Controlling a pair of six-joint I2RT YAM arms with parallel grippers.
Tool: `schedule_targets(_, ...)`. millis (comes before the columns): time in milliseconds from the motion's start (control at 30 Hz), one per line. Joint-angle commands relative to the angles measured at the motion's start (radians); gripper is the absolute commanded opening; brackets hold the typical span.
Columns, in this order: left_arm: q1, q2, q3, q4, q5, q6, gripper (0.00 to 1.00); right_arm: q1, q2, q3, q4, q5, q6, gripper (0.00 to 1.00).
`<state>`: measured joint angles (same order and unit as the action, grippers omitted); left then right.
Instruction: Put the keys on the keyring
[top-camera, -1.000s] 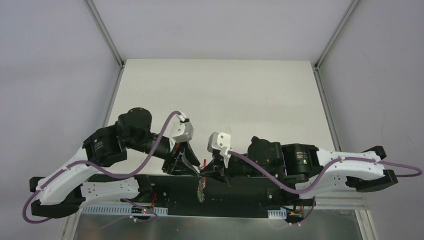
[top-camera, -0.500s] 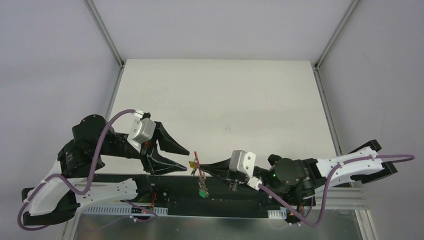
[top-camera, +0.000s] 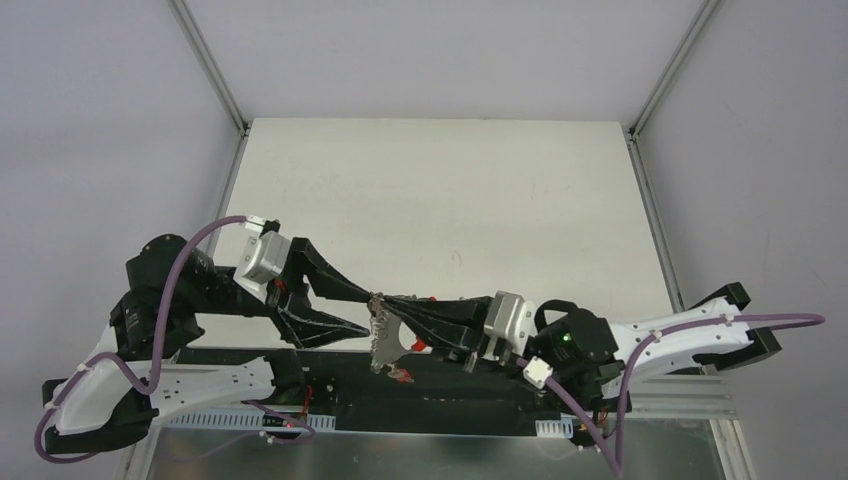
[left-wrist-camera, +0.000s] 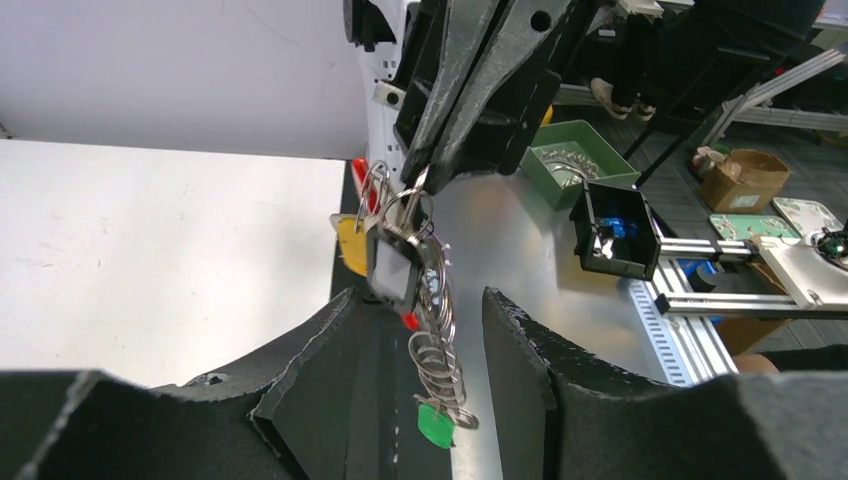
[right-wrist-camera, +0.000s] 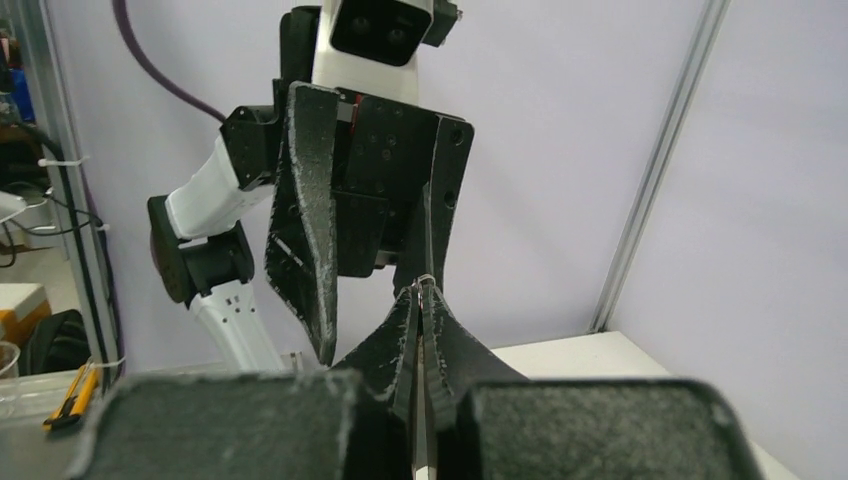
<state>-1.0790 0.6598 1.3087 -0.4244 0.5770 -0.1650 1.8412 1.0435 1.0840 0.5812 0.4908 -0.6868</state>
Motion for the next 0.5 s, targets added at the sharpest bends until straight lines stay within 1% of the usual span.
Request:
schedule_targets(0,0.001,-0.032,0.000,0.067,-0.041,-0.005,0.47,-0.056,0.058,0.075,0.212,-0.031,-0.025,0.00)
schedule_targets(200,0.000,-0.068,-0.011,0.072,-0.094,0.019,0.47,-0.129,0.129,0.058,0.401,-0.080,-0.055,0.00)
schedule_targets(367,0.001,-0.114,-0.035,0.072,-0.159,0.061,0.47,-0.169,0.176,0.033,0.554,-0.168,-0.065,0.00)
schedule_targets(467,0.001,-0.134,-0.042,0.072,-0.187,0.081,0.47,-0.211,0.205,0.017,0.658,-0.232,-0.036,0.00)
